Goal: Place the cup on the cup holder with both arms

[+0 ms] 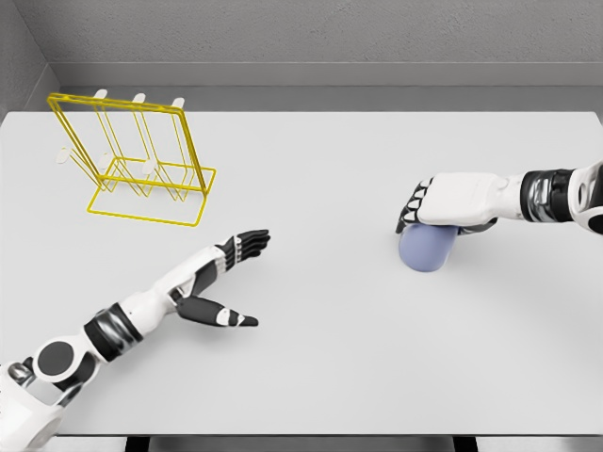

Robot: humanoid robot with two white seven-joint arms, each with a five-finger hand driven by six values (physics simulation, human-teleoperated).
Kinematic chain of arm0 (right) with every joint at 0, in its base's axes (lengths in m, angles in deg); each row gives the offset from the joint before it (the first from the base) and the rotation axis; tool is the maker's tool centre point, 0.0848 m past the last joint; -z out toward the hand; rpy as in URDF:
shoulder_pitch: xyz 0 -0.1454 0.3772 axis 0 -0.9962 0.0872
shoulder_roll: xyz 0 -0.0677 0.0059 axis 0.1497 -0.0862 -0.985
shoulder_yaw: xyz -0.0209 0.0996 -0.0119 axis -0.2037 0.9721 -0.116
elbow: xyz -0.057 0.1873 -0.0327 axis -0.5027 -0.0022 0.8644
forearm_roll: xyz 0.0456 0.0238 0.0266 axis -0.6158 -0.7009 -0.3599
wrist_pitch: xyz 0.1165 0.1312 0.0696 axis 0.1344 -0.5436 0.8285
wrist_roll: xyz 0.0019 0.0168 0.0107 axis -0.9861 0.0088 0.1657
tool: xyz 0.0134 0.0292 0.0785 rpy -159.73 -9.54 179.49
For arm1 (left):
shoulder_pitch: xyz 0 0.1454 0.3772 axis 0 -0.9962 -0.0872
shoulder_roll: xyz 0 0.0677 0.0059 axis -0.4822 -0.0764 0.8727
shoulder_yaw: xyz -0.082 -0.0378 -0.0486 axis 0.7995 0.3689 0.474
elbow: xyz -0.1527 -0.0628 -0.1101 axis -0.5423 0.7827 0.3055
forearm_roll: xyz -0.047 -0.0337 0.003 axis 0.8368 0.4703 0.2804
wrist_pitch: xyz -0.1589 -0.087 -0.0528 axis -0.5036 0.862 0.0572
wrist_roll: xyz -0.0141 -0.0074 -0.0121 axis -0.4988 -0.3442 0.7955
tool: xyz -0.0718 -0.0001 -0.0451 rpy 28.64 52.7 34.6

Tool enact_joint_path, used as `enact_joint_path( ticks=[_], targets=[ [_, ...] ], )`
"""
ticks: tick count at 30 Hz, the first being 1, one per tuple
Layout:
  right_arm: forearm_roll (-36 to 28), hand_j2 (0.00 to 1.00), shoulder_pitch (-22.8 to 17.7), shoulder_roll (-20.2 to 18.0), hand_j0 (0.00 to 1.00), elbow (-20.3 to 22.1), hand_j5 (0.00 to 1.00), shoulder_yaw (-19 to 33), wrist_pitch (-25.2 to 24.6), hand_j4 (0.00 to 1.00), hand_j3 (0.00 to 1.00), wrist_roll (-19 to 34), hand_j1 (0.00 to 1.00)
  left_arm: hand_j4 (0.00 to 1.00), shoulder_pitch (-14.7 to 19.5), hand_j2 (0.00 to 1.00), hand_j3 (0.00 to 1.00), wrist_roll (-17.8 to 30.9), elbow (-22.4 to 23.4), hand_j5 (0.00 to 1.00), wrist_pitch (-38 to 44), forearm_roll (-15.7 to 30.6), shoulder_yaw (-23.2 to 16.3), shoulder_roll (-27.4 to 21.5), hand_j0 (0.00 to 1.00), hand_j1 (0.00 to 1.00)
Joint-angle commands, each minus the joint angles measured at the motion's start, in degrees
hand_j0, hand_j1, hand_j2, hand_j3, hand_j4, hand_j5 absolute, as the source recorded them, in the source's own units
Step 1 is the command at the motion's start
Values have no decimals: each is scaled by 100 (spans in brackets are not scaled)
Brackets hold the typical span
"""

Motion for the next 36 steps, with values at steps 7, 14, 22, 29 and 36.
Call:
enact_joint_path(
  ticks=[7, 14, 22, 29, 36],
  targets=[
    [334, 68, 70, -32, 68, 1, 68, -63, 168, 68, 68, 65, 68, 100, 9, 100, 100, 9, 153, 100, 13, 26, -72, 126, 100, 100],
    [307, 60, 167, -234, 60, 308, 60, -11, 168, 60, 60, 65, 60, 100, 18, 100, 100, 9, 258, 100, 13, 35, -64, 179, 100, 100],
    [290, 56, 184, -375, 56, 1222, 56, -2, 168, 56, 56, 65, 56, 100, 62, 100, 100, 9, 258, 100, 4, 44, -46, 179, 100, 100],
    [237, 57, 193, -50, 57, 1248, 57, 7, 168, 57, 57, 65, 57, 100, 105, 100, 100, 9, 311, 100, 4, 53, -37, 179, 100, 100],
    [123, 57, 299, 363, 57, 1249, 57, 7, 168, 57, 57, 65, 57, 100, 123, 100, 100, 9, 337, 100, 4, 53, -28, 170, 100, 100]
  ],
)
